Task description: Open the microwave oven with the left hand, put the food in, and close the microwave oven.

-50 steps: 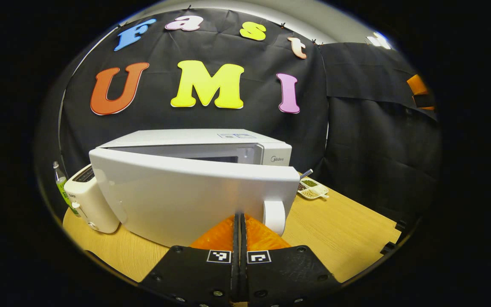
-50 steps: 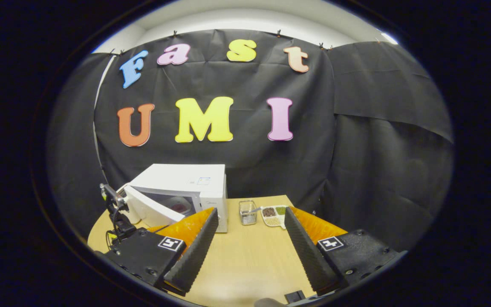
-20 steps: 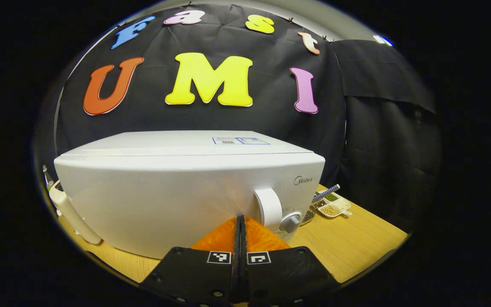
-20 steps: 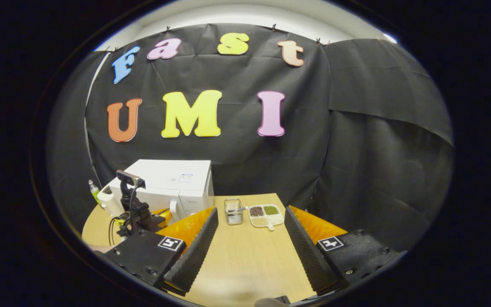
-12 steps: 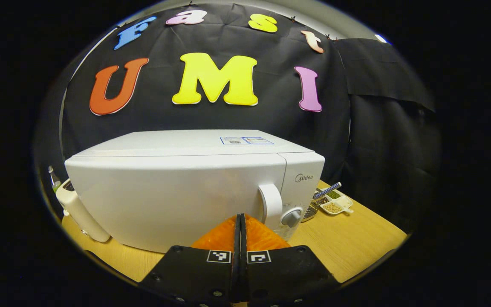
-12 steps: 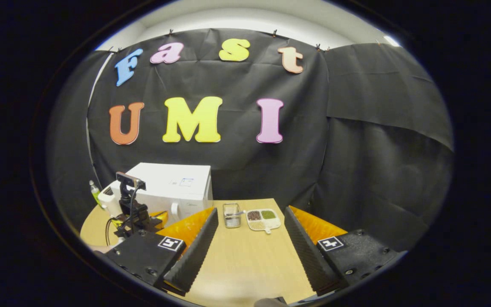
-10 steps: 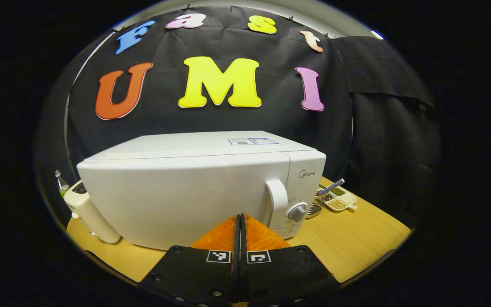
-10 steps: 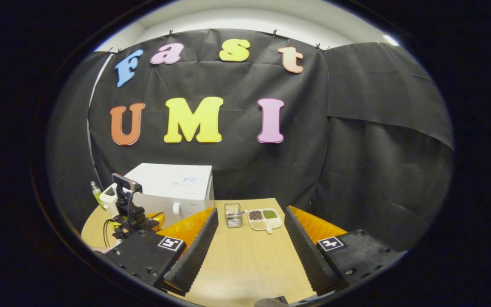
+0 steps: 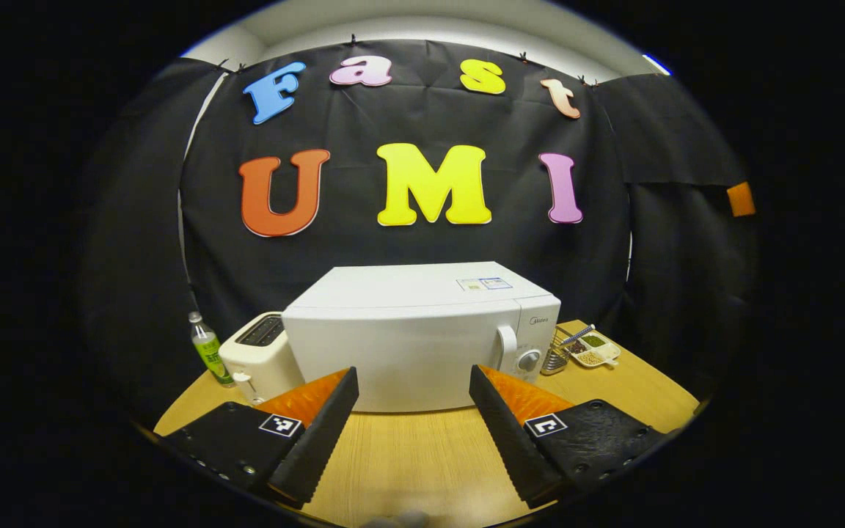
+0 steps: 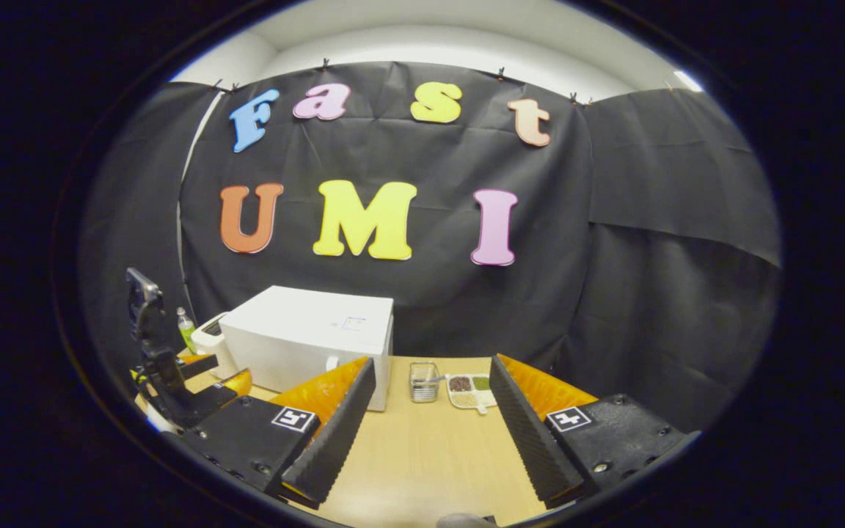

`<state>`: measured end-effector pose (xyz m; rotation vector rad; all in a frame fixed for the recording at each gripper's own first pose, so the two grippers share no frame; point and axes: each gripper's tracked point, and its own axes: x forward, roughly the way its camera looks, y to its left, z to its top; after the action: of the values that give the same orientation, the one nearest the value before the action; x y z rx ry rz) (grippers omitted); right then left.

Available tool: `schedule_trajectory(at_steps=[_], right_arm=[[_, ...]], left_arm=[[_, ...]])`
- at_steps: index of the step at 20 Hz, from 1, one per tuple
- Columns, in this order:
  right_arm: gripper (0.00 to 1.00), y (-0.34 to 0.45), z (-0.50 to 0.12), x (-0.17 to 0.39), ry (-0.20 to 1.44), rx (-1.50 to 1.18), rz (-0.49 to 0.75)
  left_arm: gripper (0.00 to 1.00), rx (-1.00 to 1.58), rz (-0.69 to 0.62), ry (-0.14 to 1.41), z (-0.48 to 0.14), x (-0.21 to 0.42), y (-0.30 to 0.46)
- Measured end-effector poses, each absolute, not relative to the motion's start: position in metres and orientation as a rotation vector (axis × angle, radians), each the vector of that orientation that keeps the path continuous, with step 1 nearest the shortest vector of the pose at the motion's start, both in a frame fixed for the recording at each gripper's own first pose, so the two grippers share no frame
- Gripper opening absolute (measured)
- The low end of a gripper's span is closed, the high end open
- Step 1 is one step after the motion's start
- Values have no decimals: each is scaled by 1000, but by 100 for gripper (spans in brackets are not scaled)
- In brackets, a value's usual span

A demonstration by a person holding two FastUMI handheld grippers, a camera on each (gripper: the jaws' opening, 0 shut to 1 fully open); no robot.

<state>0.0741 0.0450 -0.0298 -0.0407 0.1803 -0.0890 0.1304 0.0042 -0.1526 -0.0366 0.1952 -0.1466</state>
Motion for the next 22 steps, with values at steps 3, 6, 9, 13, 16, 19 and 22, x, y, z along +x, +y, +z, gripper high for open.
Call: schedule_trajectory(at_steps=[3, 6, 9, 13, 16, 19, 22], right_arm=[[99, 67, -21, 77, 148, -47, -35], [100, 81, -12, 79, 112, -23, -2], [100, 86, -5, 78, 88, -13, 9], [100, 83, 8, 75, 55, 15, 1], [100, 76, 17, 72, 36, 25, -9], [99, 68, 21, 67, 23, 16, -19], [92, 60, 20, 64, 27, 24, -28]], left_arm=[[95, -44, -95, 164, -114, 101, 31], [96, -66, -68, 116, -71, 79, 53], [93, -55, -42, 51, -26, 70, 65], [93, -35, -36, -4, 8, 66, 63], [93, -37, -40, -12, 15, 66, 58], [93, -30, -38, -16, 18, 69, 56], [93, -28, -43, -27, 23, 68, 52]])
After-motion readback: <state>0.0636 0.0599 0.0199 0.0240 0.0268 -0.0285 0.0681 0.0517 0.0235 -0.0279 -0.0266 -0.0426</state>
